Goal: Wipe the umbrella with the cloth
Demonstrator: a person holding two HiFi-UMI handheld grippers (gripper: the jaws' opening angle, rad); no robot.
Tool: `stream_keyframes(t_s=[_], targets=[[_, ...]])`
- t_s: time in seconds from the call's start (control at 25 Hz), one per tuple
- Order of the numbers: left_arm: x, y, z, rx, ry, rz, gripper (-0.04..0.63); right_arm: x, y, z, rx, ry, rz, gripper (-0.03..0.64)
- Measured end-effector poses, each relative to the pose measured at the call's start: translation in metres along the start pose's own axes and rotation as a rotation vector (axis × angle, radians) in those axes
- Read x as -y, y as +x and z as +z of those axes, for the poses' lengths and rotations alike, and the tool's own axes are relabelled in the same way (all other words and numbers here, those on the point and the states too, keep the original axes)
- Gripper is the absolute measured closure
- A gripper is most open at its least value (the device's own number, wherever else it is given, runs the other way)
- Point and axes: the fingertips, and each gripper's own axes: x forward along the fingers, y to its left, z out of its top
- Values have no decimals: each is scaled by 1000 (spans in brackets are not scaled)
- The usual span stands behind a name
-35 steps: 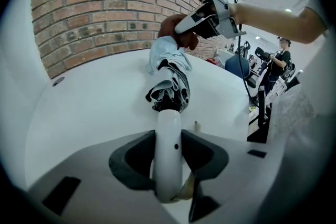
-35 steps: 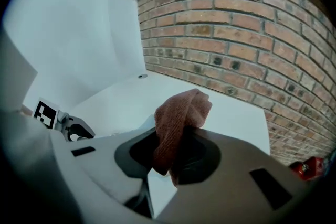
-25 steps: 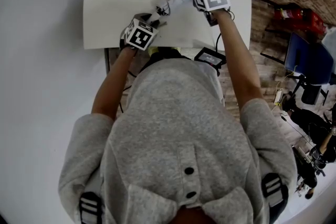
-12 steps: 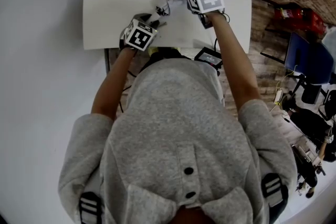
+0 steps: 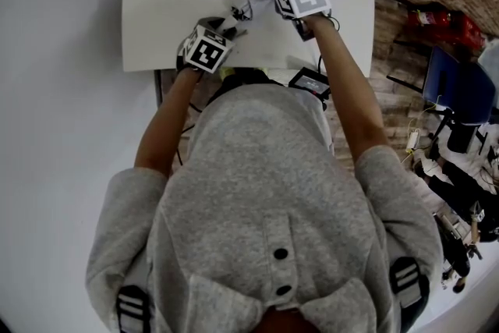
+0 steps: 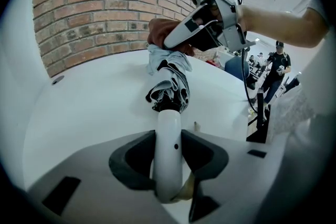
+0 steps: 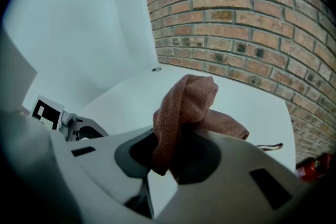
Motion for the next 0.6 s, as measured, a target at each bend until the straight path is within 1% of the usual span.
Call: stream_keyframes(t_s=[0.6], targets=[[1,0,-4,2,3,-7,442,-22,9,-3,-23,-27,32,538]])
